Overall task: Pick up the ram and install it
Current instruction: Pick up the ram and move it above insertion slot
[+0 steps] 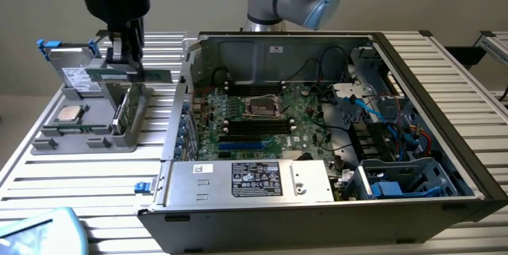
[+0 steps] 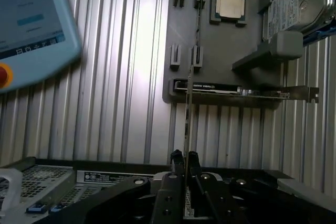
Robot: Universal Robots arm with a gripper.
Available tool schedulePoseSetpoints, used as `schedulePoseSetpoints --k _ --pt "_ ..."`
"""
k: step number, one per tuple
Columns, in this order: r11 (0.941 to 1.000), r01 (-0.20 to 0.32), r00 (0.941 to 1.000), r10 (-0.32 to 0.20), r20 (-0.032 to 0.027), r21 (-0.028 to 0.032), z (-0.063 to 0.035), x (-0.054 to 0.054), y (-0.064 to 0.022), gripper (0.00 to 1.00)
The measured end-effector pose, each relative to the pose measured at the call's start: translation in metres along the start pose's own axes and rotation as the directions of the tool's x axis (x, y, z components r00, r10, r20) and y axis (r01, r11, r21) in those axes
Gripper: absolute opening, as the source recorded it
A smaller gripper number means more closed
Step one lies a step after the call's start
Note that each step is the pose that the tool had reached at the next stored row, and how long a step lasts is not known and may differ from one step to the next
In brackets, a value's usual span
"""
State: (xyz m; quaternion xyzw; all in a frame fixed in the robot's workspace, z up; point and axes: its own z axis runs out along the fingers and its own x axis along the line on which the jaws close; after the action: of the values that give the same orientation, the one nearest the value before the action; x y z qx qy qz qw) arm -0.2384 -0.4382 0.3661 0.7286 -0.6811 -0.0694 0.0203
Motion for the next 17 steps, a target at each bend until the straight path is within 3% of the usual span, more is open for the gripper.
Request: schedulePoseSetpoints --k 17 --pt "1.0 0.0 1.0 0.0 -0.0001 0.0035 -0.0142 0.003 -0.0534 0.14"
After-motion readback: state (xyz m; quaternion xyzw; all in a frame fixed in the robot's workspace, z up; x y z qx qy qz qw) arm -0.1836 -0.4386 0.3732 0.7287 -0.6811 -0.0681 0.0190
